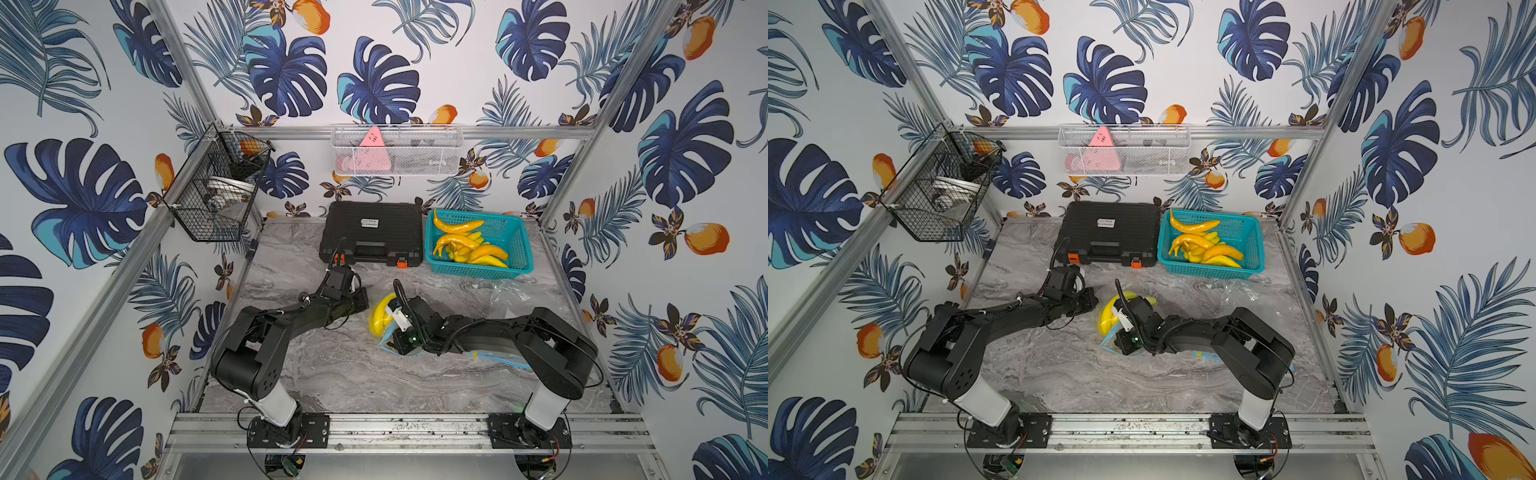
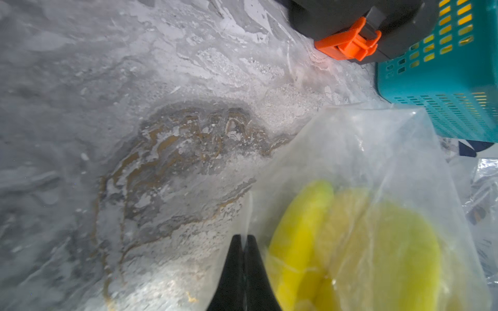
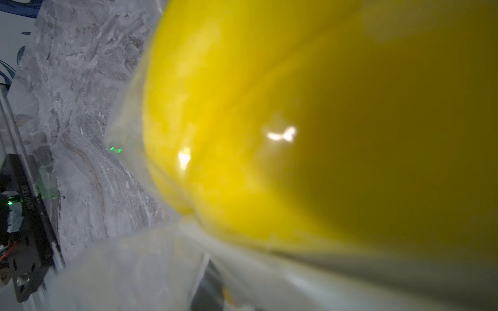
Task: Open the zip-top bag and take out the banana
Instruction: Pick up the banana from the zipper food storage bag.
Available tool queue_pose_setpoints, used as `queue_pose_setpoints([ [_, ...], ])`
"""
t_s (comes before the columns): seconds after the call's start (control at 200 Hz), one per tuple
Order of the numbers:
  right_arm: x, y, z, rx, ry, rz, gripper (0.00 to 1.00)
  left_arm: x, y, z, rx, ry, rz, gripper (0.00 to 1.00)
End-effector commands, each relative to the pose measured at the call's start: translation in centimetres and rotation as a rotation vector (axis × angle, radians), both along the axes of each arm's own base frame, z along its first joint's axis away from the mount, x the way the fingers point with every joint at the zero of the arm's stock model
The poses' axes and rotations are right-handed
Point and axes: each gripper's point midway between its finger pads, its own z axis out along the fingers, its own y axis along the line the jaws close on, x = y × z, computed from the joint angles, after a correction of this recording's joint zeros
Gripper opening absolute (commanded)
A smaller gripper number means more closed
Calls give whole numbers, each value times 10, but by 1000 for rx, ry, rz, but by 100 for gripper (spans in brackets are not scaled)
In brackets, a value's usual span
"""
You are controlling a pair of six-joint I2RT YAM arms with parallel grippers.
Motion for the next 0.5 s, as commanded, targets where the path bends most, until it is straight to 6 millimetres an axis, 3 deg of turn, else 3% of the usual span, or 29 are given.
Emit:
queue_pose_setpoints([
  [0.0, -8, -11, 21, 24, -4, -15, 15, 1, 20, -1, 113, -10, 39, 0],
  [0.095, -10, -15, 44, 54, -34, -18, 15, 4, 27, -1, 138, -18, 63, 0],
  [0.18, -13, -21, 53, 58, -44, -24, 15, 8, 27, 2, 144, -21, 65, 0],
  [0.37, -30, -49, 39, -20, -13, -31, 15, 21, 43, 14, 213, -44, 106, 0],
  [0.495, -40, -68, 41, -21, -17, -54, 15, 30, 49, 8, 227, -17, 108, 0],
])
